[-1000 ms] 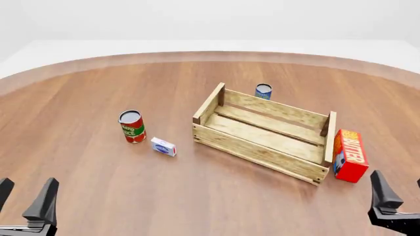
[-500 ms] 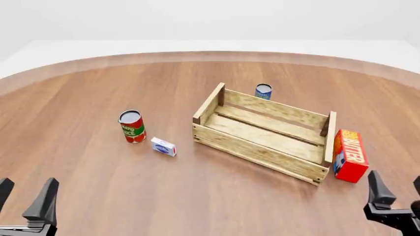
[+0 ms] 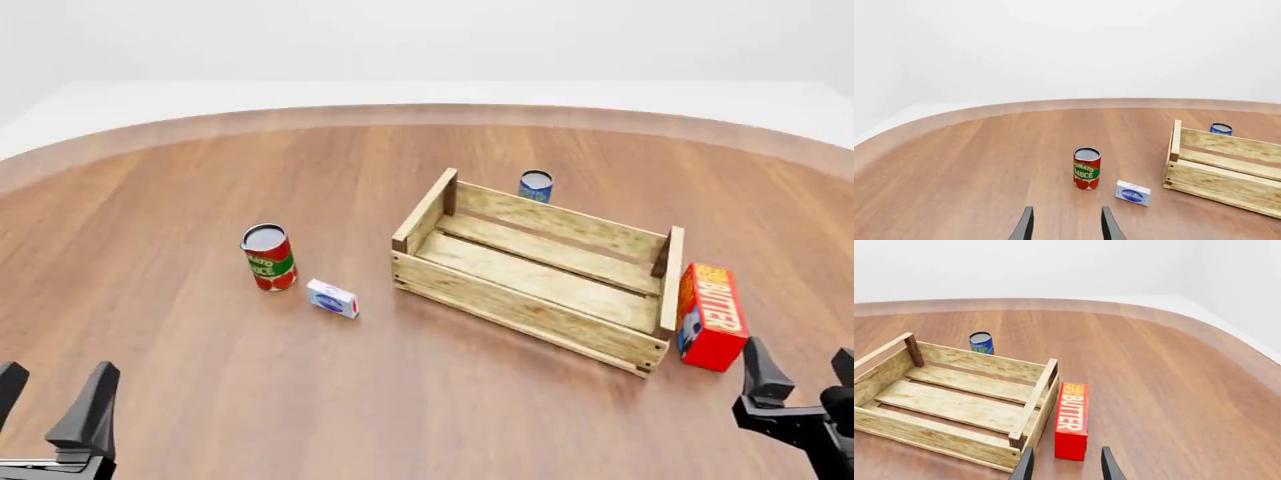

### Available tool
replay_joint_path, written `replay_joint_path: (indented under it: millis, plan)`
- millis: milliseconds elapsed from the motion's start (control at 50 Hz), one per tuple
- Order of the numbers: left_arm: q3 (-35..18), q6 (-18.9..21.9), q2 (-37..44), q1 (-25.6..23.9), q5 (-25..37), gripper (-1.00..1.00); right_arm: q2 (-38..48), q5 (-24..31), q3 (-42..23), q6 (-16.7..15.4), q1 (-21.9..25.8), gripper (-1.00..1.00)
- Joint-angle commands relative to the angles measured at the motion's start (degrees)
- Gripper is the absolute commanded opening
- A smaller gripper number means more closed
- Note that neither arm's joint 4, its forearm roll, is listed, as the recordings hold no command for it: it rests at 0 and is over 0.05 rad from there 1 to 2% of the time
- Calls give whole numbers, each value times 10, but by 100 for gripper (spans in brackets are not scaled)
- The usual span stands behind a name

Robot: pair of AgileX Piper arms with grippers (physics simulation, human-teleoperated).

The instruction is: Pick up the butter and put it in the tray.

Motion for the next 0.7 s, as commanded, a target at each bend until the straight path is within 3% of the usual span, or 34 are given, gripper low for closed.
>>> replay_joint_path:
  millis: [20, 340, 700]
  plan:
    - [0, 0, 0, 0, 0, 100, 37, -36, 1, -2, -3, 100]
    - [0, 0, 0, 0, 0, 100, 113, -102, 1, -3, -5, 100]
    - [0, 0, 0, 0, 0, 100, 256, -230, 1, -3, -13, 100]
